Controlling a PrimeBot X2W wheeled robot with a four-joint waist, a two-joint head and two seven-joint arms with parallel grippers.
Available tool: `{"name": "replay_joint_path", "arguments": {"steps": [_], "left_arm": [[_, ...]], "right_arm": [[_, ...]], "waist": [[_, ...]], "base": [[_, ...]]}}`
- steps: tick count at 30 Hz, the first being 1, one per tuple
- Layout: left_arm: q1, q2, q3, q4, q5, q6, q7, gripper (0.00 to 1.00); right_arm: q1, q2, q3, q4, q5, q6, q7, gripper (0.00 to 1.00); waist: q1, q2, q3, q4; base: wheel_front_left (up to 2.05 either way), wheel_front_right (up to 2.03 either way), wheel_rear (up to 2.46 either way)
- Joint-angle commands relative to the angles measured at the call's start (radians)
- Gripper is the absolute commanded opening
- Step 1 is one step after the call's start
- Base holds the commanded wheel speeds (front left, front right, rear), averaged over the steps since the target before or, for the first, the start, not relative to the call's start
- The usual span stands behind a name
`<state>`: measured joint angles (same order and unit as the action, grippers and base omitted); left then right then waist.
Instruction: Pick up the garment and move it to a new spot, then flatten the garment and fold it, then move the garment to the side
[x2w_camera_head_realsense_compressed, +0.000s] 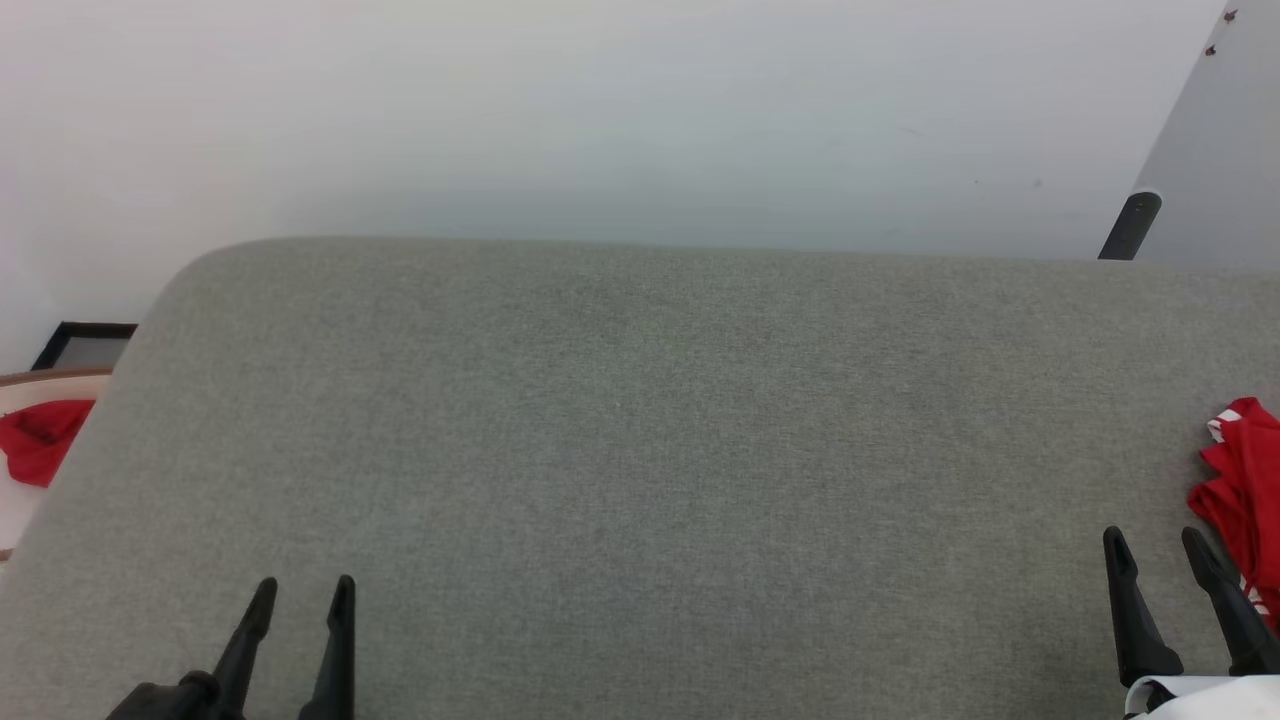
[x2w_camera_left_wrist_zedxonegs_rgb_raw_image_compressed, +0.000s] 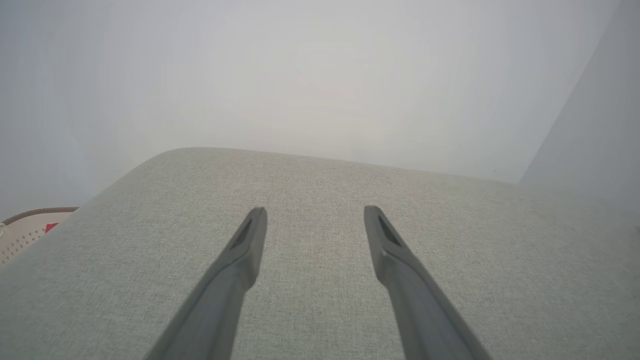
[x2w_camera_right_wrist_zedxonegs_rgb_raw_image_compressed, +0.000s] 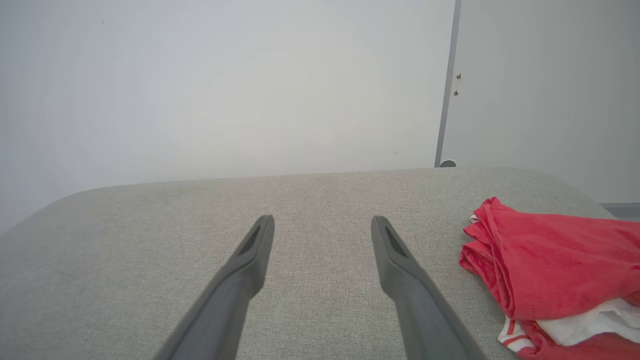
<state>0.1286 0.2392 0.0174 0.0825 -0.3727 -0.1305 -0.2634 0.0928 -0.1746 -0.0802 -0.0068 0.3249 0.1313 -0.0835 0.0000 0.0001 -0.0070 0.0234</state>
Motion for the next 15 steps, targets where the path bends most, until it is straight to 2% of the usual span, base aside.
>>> {"name": "replay_joint_path", "arguments": {"steps": [1, 15], "left_arm": [[-0.004, -0.002, 0.006, 0.003, 0.005, 0.0, 0.0, 1.0], [-0.02, -0.009, 0.012, 0.021, 0.0, 0.0, 0.0, 1.0]], "right_arm": [[0.011, 0.006, -0.004, -0.005, -0.007, -0.001, -0.007, 1.0], [0.003, 0.015, -0.005, -0.008, -0.003, -0.001, -0.011, 1.0]], "waist": [[0.0, -0.0001, -0.001, -0.002], [0.0, -0.0001, 0.0, -0.009]], "base": [[0.0, 0.0, 0.0], [0.0, 0.0, 0.0]]}}
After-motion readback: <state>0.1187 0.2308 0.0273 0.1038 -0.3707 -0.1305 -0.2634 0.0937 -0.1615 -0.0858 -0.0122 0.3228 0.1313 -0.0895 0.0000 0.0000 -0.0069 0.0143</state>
